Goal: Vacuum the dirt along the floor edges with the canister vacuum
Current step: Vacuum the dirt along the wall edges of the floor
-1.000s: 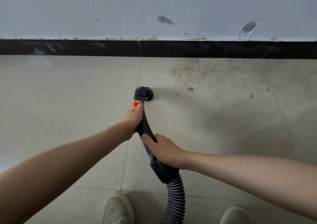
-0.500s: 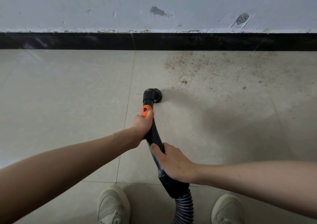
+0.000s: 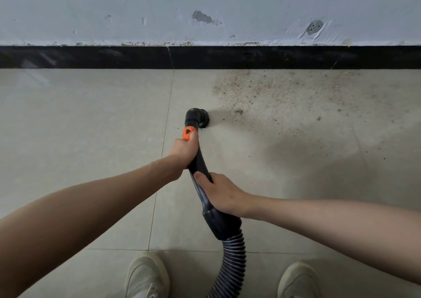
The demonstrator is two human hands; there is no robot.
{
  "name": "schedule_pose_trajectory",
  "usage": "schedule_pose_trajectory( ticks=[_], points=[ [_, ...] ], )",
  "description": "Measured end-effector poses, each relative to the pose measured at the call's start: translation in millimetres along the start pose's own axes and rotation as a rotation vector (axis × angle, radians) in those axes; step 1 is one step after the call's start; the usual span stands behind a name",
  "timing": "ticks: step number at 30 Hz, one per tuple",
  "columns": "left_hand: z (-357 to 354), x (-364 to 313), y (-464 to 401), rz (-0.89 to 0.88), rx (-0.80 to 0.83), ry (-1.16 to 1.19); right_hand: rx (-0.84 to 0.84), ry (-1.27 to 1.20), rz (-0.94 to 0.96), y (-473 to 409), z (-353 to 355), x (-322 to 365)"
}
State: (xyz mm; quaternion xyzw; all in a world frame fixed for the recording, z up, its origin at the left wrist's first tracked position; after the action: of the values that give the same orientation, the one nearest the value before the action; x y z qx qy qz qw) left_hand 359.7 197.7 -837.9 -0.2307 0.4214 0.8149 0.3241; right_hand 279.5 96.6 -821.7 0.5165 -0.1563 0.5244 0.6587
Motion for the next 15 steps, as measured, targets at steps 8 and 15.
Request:
schedule_pose_trajectory(
  ticks=[8,15],
  points=[
    [42.6,17.4,-17.4,0.058,-0.129,0.122,0.1,0.003,0.068,-7.9,-23.7,26.4],
    [30.7,30.6,-6.5,0.086,-0.092,0.112,0.103,0.01,0.065,5.9,-22.0,14.2]
  ],
)
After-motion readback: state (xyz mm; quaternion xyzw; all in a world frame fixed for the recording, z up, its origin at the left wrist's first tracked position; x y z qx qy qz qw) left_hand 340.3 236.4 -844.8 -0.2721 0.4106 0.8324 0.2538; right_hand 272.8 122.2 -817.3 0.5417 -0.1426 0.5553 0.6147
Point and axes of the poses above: each hand's wrist, its own y-axis away from the middle knuckle, its own z-axis out of the back of the hand, x = y × z, the point moved 6 cm from there along -y, towards the middle knuckle, and after that the axes turned 14 degrees about -x, right-handed, at the moved point
